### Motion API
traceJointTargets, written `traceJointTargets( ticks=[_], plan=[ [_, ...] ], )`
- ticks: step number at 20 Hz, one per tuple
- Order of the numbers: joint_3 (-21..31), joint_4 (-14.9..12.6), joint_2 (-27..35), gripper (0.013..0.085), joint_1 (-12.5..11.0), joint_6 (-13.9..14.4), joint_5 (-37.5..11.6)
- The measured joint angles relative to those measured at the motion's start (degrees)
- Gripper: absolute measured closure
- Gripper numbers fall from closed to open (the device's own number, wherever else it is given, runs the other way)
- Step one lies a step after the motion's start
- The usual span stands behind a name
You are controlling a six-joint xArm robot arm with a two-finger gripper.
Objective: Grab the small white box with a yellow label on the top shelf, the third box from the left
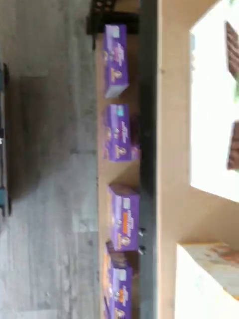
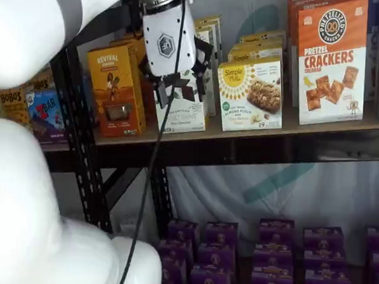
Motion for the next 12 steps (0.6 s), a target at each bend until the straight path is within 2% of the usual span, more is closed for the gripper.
traceJointTargets(
  ticks=[7, 12],
  plan=[
    [-2.76, 1.87, 5.70, 0.0130, -8.03, -7.53, -5.72],
    [-4.53, 3.22, 8.78, 0.0130, -11.45, -10.88, -6.71]
  ],
)
